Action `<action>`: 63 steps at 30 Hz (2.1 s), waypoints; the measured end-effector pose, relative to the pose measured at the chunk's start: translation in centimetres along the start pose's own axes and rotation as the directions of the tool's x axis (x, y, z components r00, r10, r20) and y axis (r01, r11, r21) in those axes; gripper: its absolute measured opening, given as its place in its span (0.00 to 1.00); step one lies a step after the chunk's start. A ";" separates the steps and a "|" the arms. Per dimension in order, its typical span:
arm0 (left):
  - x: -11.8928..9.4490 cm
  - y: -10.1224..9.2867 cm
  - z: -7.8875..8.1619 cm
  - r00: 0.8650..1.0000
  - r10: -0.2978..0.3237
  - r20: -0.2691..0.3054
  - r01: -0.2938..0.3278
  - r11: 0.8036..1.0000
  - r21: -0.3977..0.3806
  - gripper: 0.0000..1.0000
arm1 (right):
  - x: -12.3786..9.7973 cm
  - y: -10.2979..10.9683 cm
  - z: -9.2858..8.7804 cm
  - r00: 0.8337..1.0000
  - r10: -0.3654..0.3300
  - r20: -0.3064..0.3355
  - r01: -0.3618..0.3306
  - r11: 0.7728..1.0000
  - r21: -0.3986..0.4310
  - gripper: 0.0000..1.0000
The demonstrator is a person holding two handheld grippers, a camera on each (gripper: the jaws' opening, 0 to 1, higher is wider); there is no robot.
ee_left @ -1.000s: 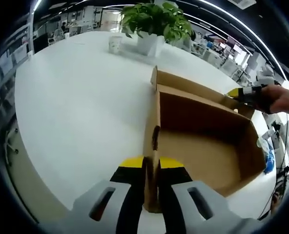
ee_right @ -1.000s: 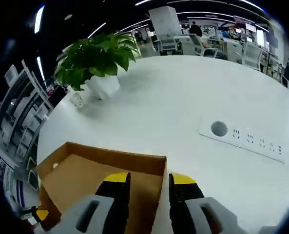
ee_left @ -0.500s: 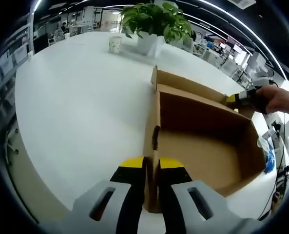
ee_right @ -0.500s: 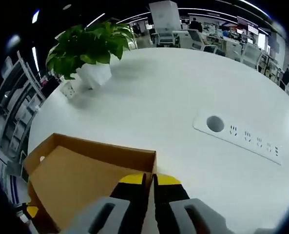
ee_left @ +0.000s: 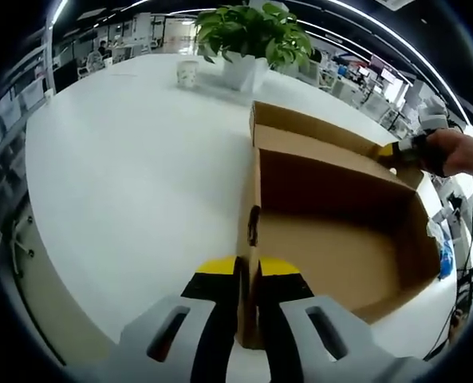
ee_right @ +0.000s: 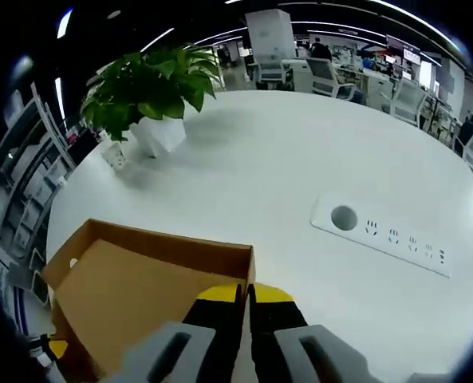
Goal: Operate the shoe box by opening the lid, removing the specified soft item, and placing it in the target area until the item is outside and the box remains undamaged.
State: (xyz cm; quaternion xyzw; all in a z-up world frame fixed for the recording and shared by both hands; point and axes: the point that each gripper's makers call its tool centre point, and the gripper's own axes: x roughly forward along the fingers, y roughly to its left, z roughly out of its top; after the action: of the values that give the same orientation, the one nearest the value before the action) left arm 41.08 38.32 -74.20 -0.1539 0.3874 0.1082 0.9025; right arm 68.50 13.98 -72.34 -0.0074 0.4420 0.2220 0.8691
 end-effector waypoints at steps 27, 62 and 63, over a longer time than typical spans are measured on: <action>-0.1 -0.3 -0.1 0.999 0.041 0.000 -0.041 0.996 0.076 0.05 | -7.1 0.9 3.5 0.985 -0.001 0.171 0.008 0.999 -0.042 0.00; 0.1 -0.3 -0.3 0.998 0.060 -0.002 -0.059 0.996 0.074 0.05 | -14.3 3.0 1.9 0.961 0.016 0.276 -0.004 0.999 -0.044 0.00; 0.1 -0.3 -0.3 0.998 0.060 -0.002 -0.059 0.995 0.076 0.05 | -14.5 3.0 1.8 0.960 0.015 0.279 -0.004 0.999 -0.041 0.00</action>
State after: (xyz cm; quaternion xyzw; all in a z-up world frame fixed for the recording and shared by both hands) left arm 41.06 37.91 -74.41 -0.1083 0.3974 0.1201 0.9033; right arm 61.28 11.57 -59.55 0.0086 0.3104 0.2339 0.9213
